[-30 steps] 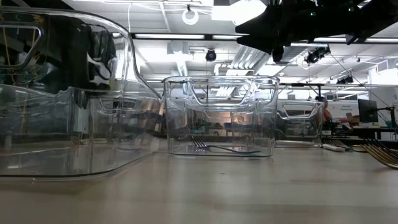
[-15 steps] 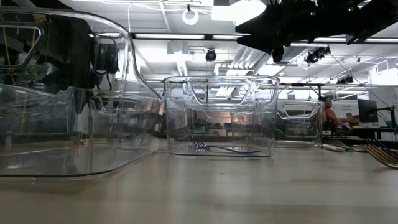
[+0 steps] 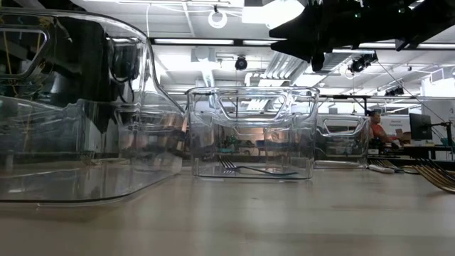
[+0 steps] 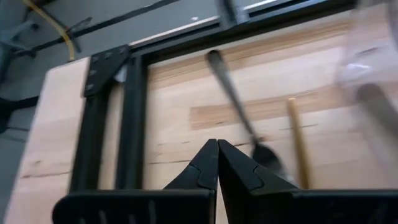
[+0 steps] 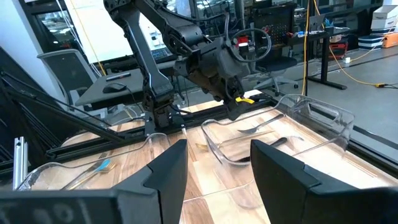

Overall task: Sort silverware by color (type)
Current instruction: Put the black fork into the top left transparent bin

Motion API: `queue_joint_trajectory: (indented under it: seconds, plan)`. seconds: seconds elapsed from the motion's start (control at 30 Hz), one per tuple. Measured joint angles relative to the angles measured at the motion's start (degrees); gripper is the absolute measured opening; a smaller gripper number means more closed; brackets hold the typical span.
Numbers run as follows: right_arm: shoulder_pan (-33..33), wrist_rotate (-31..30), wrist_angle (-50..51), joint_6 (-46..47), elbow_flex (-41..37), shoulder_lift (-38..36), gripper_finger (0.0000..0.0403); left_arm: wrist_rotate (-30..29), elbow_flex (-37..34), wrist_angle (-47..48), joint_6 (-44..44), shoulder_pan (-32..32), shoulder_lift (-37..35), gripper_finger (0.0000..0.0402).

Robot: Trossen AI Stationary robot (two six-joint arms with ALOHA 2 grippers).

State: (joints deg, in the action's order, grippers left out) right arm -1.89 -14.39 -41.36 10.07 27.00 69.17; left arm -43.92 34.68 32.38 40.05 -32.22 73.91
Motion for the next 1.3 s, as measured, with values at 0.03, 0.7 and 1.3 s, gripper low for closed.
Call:
queue_joint_trajectory:
  seconds: [0.03,0.7,1.3]
  plan:
    - [0.00,-0.02,0.00,0.00,0.00,0.00,0.0171,0.15,0.00,-0.58,-0.84,0.10,0.00,0.0000]
    - [0.00,0.00,1.37,0.28,0.00,0.00,0.0171,29.92,-1.41,-14.68,-26.92,-13.97,-0.10,0.0000]
    - [0.00,0.00,3.28,1.78,-0.02,-0.01,0.0171,35.36,-20.32,-42.94,-31.22,-17.76,-12.53,0.0000]
